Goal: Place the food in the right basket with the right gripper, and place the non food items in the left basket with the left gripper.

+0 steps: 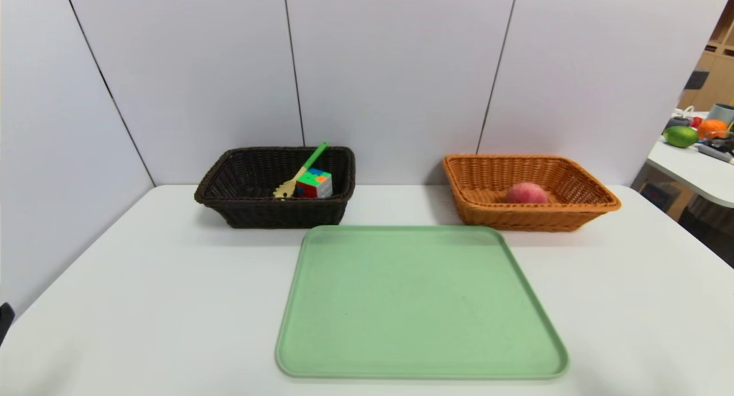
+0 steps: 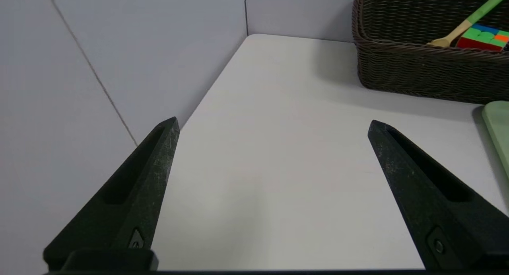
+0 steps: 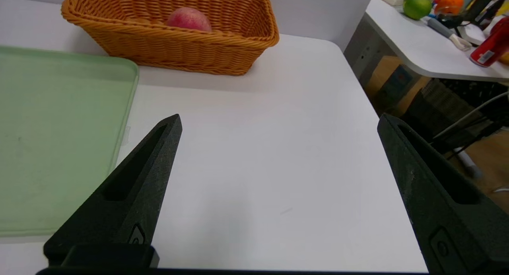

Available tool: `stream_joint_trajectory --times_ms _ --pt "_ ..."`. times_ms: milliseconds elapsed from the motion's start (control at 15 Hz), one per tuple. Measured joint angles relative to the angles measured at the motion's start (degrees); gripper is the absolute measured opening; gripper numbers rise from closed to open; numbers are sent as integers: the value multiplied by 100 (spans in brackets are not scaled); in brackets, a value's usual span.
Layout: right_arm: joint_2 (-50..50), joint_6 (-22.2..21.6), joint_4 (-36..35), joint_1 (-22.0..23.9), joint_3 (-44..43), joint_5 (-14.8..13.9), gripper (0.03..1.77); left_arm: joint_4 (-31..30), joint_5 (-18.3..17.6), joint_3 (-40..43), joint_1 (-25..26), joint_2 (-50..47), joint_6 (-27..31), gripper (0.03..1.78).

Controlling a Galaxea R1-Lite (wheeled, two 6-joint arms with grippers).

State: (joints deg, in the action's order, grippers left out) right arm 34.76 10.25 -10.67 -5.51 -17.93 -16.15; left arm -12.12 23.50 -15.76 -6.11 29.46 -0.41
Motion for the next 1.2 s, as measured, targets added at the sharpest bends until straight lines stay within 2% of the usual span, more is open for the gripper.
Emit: stream_joint_trajectory --times_ms 400,600,867,1200 --pt "-780 7 91 323 132 -2 169 22 -333 223 589 -813 9 169" --pt "-1134 9 98 350 344 12 169 294 -909 157 811 -1265 30 169" --pt "-1453 -28 119 356 590 108 169 686 -1707 -35 674 -1525 -35 169" --pt "-1652 -59 127 361 741 201 169 881 -1810 100 640 -1866 -43 169"
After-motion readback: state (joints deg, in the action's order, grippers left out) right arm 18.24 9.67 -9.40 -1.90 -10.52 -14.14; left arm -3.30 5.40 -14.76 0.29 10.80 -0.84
